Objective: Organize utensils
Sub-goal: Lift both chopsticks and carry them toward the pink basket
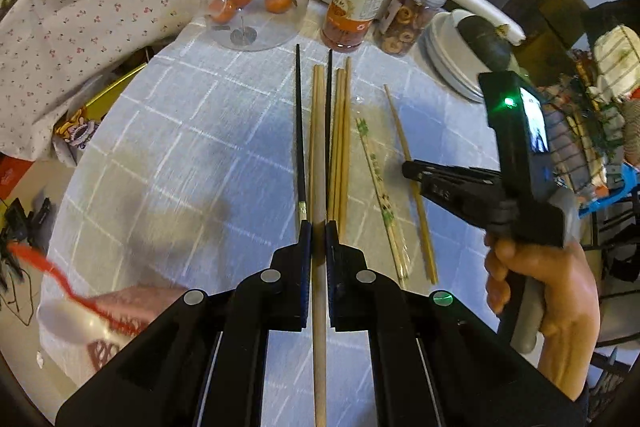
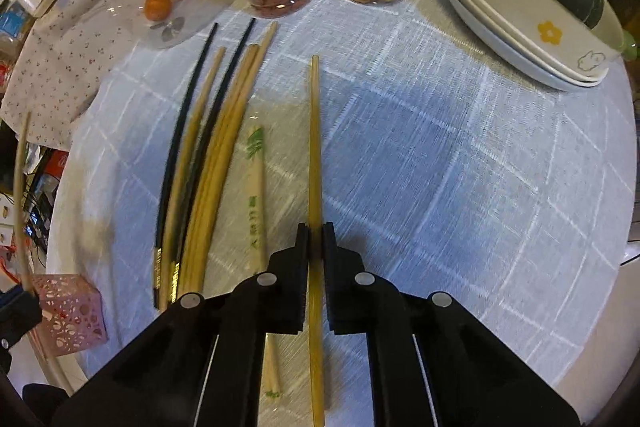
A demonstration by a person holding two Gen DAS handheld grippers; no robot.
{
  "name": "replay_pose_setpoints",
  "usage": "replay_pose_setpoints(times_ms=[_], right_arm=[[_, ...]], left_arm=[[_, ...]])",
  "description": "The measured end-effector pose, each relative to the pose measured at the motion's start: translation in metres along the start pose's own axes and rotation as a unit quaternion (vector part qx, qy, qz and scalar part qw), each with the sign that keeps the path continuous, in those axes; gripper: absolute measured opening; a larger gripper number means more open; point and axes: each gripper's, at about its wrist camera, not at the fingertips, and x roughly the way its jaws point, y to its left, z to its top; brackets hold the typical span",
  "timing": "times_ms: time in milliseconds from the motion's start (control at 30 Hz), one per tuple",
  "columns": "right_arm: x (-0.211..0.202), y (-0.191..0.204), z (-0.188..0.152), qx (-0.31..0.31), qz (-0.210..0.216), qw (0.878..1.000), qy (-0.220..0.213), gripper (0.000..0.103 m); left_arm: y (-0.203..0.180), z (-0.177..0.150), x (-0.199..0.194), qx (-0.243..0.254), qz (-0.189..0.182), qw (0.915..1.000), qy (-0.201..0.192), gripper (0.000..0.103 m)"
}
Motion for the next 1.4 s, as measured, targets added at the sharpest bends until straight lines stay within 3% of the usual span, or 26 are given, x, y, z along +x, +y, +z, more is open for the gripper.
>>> replay_pose_setpoints(times_ms=[267, 367, 667, 1200, 1400], right_arm=[[-0.024, 0.032, -0.011, -0.025, -0.003, 1.0, -0.005, 0.007], [-0.032, 0.045, -0.023, -0.039, -0.004, 0.999, -0.004, 0.007], [-0.041, 0.068, -0.07, -0.045, 0.012, 0.999, 0.0, 0.007], [-0.103, 0.097, -0.12, -0.041, 0.045, 0.996, -0.058, 0.007], [-0.153, 0.118, -0.122, -0.06, 0.085, 0.985, -0.139, 0.007]], left_arm=[[0.009, -0.034, -0.059, 0.011, -0.032, 0.9985, -0.043, 0.006], [0.022, -0.052, -0.082, 0.011, -0.029, 0.9972, -0.068, 0.006], [0.049, -0.086, -0.086, 0.003, -0.014, 0.9983, -0.056, 0.006], [0.054, -0.113, -0.102, 0.011, 0.011, 0.9976, -0.067, 0.006], [0.067, -0.11, -0.153, 0.009, 0.023, 0.9867, -0.161, 0.006]])
